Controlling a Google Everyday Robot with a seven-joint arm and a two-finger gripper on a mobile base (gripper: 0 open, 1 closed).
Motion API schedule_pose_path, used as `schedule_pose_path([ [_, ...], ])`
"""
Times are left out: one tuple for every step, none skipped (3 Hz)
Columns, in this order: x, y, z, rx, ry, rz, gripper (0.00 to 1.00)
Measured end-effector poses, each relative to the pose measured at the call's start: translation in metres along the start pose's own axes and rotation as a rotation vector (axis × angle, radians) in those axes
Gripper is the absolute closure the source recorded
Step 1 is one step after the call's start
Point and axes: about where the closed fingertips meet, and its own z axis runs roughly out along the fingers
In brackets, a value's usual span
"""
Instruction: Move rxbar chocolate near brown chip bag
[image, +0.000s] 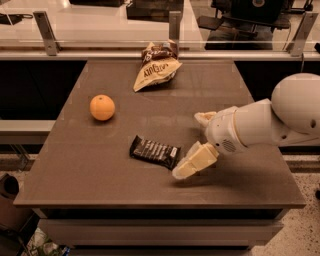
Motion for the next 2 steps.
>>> schedule_pose_path([
  [0.000,0.004,0.010,-0.006,-0.054,0.016,0.00],
  [-0.003,0.010,0.021,-0.015,-0.124,0.028,0.00],
])
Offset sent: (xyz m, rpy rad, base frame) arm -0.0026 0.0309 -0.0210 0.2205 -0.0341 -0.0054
